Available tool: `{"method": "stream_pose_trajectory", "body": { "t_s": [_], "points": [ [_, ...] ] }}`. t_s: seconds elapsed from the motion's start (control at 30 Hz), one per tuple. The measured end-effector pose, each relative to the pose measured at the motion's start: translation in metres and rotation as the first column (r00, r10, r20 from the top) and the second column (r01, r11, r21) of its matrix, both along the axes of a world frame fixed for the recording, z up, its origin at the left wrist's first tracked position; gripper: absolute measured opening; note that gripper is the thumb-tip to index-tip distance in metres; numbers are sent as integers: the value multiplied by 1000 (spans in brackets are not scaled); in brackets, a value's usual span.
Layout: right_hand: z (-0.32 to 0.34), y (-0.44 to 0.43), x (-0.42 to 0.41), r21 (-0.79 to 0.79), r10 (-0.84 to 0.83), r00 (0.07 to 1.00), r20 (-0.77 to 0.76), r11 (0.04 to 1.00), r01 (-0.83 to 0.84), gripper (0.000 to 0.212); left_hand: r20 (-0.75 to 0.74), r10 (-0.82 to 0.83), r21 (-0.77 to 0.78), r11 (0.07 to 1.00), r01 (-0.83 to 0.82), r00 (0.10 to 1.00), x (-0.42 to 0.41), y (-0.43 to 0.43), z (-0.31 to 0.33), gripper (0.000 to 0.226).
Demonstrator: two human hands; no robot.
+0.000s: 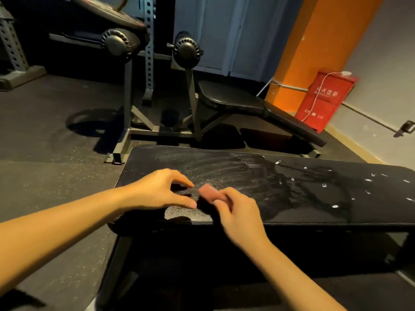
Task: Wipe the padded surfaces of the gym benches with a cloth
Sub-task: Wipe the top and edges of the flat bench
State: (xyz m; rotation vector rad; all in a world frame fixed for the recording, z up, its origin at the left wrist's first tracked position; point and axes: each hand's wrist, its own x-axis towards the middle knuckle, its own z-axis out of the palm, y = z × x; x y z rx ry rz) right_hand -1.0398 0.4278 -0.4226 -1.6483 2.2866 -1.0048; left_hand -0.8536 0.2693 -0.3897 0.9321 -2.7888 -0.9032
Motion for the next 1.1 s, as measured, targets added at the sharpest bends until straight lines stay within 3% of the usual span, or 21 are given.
{"method": "stream_pose_trajectory", "body": {
  "t_s": [0.07,0.17,0.27,0.33,0.5,0.6,0.67,0.73,0.8,0.87,0.93,1.0,1.03,1.1],
  "points": [
    [10,6,-13,-23,-73,961,266,996,82,7,-132,3,107,994,11,991,-15,10,3,61],
    [16,16,-13,-53,-7,809,587,997,48,12,-284,26,133,991,13,959,-41,30,8,41],
    [15,20,-19,-64,18,627,779,997,52,10,-363,79,155,988,-24,928,-58,43,9,30],
    [13,22,-22,-72,23,488,873,994,81,21,-359,95,166,985,-37,929,-65,47,11,23],
    [20,27,-28,-44,26,188,982,995,90,50,-353,116,219,975,-39,929,-74,61,24,17],
    [30,31,-37,-28,26,-98,995,999,-20,42,-385,77,260,965,28,920,-75,65,37,14],
    [34,32,-43,-48,39,-167,985,997,-52,32,-389,96,298,954,27,916,-74,63,44,14],
    [36,31,-47,-86,73,-194,978,994,-61,37,-384,95,308,951,30,918,-72,59,48,14],
    [36,29,-49,-97,92,-61,994,992,-79,41,-371,100,281,960,9,923,-73,56,48,15],
    [39,27,-51,-65,71,186,980,997,-38,33,-348,130,264,964,-36,928,-75,53,44,17],
    [41,20,-60,-49,-6,458,889,993,109,26,-323,193,289,952,-98,926,-79,49,38,19],
    [47,7,-68,-73,-126,801,585,976,207,28,-281,262,343,926,-159,923,-84,45,30,20],
    [46,1,-68,-57,-179,911,371,975,215,32,-252,282,350,918,-185,926,-86,43,25,20],
    [35,-8,-62,-3,-205,977,54,979,205,37,-184,270,259,941,-218,945,-86,35,13,18]
  ]
}}
